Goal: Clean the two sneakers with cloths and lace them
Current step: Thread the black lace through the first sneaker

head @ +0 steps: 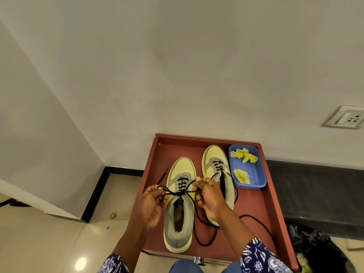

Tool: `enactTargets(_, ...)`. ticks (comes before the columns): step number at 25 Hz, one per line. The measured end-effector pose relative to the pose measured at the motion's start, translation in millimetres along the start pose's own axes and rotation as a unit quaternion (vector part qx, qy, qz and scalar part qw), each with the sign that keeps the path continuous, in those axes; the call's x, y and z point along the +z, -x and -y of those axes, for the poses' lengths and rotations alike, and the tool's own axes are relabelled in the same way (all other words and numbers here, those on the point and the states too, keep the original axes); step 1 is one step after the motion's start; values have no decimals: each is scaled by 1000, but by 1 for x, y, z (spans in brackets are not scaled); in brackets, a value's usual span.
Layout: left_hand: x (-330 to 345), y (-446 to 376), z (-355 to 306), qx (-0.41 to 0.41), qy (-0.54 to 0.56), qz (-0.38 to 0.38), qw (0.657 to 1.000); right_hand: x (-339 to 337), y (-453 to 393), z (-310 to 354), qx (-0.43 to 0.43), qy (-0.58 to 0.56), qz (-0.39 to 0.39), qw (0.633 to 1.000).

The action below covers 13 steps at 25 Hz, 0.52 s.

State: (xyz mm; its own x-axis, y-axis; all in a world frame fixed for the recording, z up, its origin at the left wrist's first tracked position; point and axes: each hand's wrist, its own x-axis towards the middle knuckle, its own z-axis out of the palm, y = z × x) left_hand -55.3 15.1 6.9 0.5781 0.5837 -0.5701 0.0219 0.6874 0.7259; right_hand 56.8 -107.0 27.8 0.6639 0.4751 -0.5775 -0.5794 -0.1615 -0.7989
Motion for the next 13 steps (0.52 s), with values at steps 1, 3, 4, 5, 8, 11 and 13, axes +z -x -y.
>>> enactTargets(1,0,0,0,9,-17,2,1000,0,0,1,-10,55,14,998)
enactTargets(3,1,0,-1,25,-35,6,999,-3,-3,3,-40,204,18,978)
enactTargets(4,1,0,-2,29,-34,6,999,-5,-5,5,-56,273,8,960)
enactTargets(5,2,-1,-2,30,-29,6,999,-6,-7,6,-68,322,1,944)
enactTargets(8,3,-1,-2,21,8,1,1000,-8,-5,10,-61,324,-4,944)
enactTargets(11,2,0,0,2,48,-7,999,-8,0,12,2,185,-21,983)
enactTargets(13,0,0,0,-11,72,-7,997,-9,1,13,44,65,-27,997)
